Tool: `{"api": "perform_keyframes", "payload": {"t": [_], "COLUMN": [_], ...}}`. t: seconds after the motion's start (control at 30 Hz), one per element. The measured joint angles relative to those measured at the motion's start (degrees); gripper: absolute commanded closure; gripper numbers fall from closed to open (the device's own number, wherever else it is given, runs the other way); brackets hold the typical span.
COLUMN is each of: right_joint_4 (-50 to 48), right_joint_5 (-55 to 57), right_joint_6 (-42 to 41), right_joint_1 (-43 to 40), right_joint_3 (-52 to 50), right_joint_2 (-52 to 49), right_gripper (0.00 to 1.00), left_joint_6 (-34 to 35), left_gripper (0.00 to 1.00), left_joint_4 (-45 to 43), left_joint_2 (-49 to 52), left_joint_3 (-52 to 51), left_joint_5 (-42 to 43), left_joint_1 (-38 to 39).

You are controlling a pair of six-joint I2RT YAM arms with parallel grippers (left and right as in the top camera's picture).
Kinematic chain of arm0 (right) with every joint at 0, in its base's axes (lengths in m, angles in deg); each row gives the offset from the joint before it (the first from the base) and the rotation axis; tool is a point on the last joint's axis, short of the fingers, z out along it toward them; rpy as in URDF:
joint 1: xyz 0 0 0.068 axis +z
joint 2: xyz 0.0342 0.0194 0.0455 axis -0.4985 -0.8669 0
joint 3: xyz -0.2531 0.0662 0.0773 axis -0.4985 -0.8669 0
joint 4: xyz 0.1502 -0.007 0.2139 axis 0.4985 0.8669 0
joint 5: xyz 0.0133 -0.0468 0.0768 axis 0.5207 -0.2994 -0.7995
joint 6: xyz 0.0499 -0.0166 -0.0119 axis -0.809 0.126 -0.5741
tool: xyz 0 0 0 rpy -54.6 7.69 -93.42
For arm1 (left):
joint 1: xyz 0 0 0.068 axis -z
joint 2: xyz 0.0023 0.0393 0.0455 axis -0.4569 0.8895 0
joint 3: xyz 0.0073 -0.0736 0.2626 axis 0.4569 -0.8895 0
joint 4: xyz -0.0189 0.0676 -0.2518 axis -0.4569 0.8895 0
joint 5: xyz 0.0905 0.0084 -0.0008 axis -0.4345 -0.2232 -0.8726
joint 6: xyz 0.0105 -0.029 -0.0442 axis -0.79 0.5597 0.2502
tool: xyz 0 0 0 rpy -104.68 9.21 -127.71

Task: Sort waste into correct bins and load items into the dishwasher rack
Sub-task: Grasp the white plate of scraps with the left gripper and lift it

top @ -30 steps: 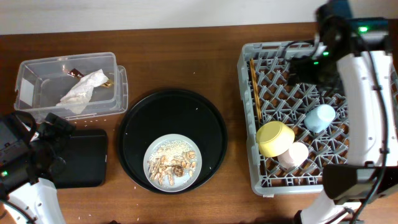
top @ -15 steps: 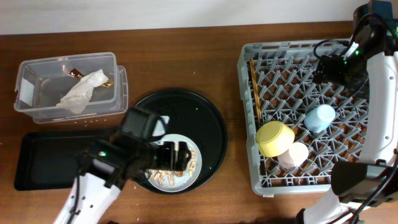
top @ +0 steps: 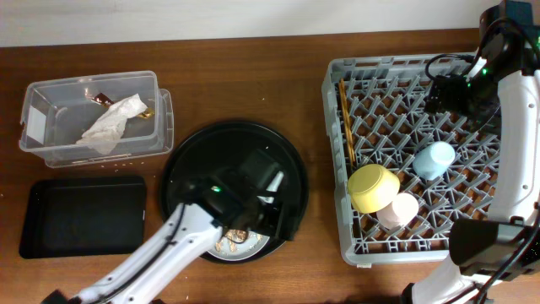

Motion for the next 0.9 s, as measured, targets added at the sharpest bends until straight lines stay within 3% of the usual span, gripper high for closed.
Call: {"api": "perform_keyframes", "payload": {"t": [0.1,0.17,0.2,0.27,0.4,0.47,0.57,0.63,0.73,0.9], "right_joint_4": [0.0,0.0,0.0,0.0,0.0,0.0,0.0,0.0,0.0,0.0], "right_joint_5": [0.0,0.0,0.0,0.0,0.0,0.0,0.0,0.0,0.0,0.0], "right_joint_6": [0.0,-0.1,0.0,0.0,0.0,0.0,0.0,0.0,0.0,0.0], "right_joint_1": [0.0,0.0,0.0,0.0,0.0,0.0,0.0,0.0,0.0,0.0], "right_joint_3": [0.0,0.0,0.0,0.0,0.0,0.0,0.0,0.0,0.0,0.0], "right_joint_2": [0.0,0.0,0.0,0.0,0.0,0.0,0.0,0.0,0.0,0.0], "right_gripper": [0.01,0.01,0.01,0.01,0.01,0.01,0.01,0.01,0.01,0.01], "left_joint_6": [5.9,7.9,8.6,9.4,10.5,12.3,14.1,15.8,16.6,17.5], "left_gripper": [0.03,0.11,0.19,0.2,0.35,0.47,0.59,0.61,0.72,0.98], "left_joint_4": [-2.1,-3.3,-3.3,-3.3,-5.0,-7.3,-10.1,-11.0,-11.8,-12.1], "left_joint_2": [5.3,9.2,9.7,9.7,10.3,13.9,19.5,21.8,23.3,23.3], "left_joint_3": [0.0,0.0,0.0,0.0,0.0,0.0,0.0,0.0,0.0,0.0], "left_joint_5": [-3.6,-6.5,-8.7,-13.2,-23.6,-27.0,-28.4,-28.6,-29.0,-30.6], "left_joint_1": [5.6,7.6,7.6,7.6,7.6,7.6,7.6,7.7,7.8,7.8]}}
